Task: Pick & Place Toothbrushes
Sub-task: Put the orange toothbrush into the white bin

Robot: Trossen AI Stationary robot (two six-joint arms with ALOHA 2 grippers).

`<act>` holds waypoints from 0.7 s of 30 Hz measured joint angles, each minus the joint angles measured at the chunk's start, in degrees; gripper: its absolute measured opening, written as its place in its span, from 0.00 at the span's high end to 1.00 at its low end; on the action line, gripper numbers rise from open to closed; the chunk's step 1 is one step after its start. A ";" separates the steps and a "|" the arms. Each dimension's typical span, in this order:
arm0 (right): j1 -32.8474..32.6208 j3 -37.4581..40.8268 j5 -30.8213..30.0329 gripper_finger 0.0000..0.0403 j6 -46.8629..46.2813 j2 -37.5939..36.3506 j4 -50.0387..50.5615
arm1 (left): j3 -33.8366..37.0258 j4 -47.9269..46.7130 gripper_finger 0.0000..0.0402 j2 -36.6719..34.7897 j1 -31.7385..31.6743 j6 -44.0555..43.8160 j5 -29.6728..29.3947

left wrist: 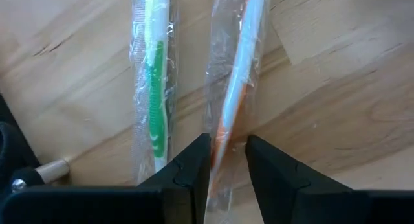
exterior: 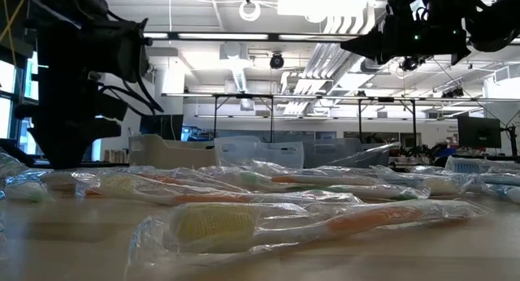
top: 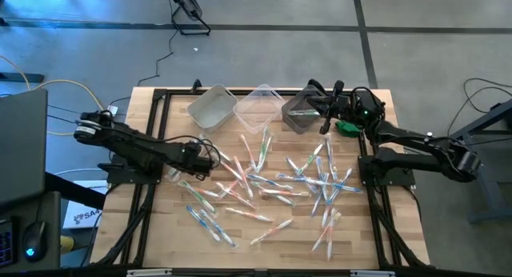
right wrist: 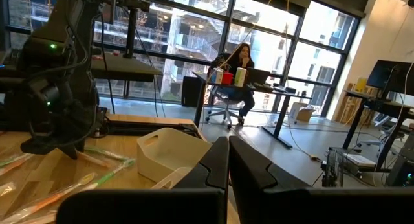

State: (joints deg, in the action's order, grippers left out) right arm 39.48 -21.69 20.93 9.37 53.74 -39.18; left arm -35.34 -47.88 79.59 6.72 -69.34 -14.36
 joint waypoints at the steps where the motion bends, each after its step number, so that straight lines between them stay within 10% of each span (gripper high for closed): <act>1: 0.02 0.00 0.00 0.99 0.00 0.00 0.00 | 0.03 0.14 0.75 0.00 0.00 0.00 0.16; 21: 0.00 0.00 0.00 0.99 0.00 0.00 0.00 | -1.41 3.12 0.79 -0.35 0.00 3.49 4.87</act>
State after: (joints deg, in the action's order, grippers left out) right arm 39.48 -21.69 20.93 9.37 53.74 -39.18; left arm -36.75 -44.76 79.24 6.72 -65.84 -9.50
